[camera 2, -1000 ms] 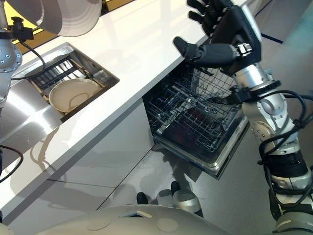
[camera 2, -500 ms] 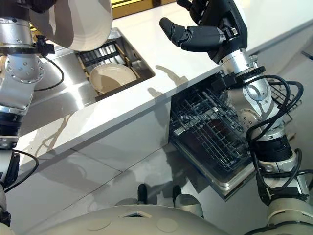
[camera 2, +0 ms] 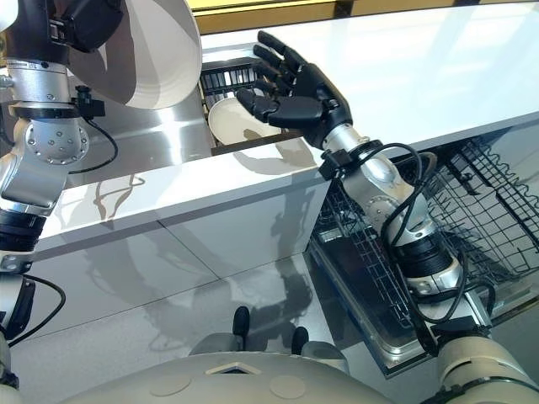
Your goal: Pick up plates and place into dishwasher.
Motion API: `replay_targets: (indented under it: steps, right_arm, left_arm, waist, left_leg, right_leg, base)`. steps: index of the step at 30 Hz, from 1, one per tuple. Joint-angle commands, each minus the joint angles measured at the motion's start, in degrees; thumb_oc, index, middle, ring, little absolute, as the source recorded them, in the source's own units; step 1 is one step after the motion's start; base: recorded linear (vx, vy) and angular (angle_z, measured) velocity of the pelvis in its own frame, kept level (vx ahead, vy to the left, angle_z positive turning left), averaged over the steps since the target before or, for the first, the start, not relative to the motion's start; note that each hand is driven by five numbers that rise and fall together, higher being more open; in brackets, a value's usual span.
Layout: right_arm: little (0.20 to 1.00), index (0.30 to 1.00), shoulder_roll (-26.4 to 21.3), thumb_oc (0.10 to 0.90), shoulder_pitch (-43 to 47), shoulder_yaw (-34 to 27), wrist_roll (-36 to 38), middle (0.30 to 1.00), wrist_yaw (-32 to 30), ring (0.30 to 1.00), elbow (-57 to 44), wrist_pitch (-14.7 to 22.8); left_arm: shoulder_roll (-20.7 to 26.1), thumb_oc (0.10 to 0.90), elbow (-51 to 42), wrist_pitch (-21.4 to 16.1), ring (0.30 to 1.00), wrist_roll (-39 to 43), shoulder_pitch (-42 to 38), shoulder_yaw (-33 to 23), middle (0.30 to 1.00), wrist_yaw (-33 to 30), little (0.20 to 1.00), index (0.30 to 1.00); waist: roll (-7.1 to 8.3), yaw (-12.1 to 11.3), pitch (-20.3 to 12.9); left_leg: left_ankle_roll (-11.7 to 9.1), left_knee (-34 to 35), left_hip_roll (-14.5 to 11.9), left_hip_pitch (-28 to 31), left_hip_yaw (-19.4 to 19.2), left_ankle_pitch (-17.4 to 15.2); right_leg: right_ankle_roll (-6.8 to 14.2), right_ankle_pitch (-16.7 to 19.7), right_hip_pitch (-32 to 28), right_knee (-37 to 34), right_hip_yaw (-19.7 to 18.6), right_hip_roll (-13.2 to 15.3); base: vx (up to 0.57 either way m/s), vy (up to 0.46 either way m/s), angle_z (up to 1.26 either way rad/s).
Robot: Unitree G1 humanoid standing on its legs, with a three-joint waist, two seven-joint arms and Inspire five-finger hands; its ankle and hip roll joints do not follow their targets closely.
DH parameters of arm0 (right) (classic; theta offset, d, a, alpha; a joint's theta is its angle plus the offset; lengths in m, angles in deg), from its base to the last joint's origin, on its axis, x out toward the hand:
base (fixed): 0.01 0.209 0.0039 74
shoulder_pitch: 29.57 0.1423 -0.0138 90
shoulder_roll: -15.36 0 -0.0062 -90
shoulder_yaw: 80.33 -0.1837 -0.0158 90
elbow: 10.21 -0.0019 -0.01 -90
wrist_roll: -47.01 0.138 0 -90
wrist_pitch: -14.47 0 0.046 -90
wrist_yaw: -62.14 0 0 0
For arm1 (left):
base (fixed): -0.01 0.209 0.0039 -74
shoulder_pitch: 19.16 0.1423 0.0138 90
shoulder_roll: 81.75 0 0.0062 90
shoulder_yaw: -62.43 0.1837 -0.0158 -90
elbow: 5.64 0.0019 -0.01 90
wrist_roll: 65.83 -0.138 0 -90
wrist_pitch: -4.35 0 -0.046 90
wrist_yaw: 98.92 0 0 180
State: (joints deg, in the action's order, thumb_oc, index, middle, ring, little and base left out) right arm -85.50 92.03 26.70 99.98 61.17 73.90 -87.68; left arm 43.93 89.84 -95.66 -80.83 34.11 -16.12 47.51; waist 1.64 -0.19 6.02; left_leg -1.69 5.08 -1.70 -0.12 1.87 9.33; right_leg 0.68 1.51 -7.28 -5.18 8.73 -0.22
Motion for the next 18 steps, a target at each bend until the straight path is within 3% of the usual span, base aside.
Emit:
replay_targets:
  steps: [1, 18]
  right_arm:
    - [0.900, 0.900, 1.1, 0.800, 8.4, -1.2, 2.4, 0.900, -0.2, 0.900, -2.9, 4.5]
    - [0.900, 0.900, 6.1, 0.800, 9.7, 3.9, 10.7, 0.900, 1.1, 0.900, -3.3, 0.0]
  left_arm:
    - [0.7, 0.100, -2.5, -1.4, 0.300, -1.6, -4.1, -2.2, 0.300, -3.3, 0.200, 0.300]
    - [-0.7, 0.100, 0.5, -0.2, 0.300, -3.2, -9.4, 4.5, 0.300, -4.0, 0.200, 0.300]
  waist:
    - [-0.88, -0.2, -5.9]
    - [-1.02, 0.9, -6.2]
  left_leg:
    - [-2.4, -0.5, -1.1, 1.9, -4.4, -5.3]
    - [-2.4, -0.8, -1.0, 3.2, -4.6, -6.0]
  right_leg:
    - [1.4, -6.6, 2.8, 7.7, 1.9, -2.0]
    - [2.0, -5.5, 2.7, 7.4, 0.2, -1.5]
  base:
    - [0.01, -0.014, 0.10]
    - [0.00, -0.001, 0.00]
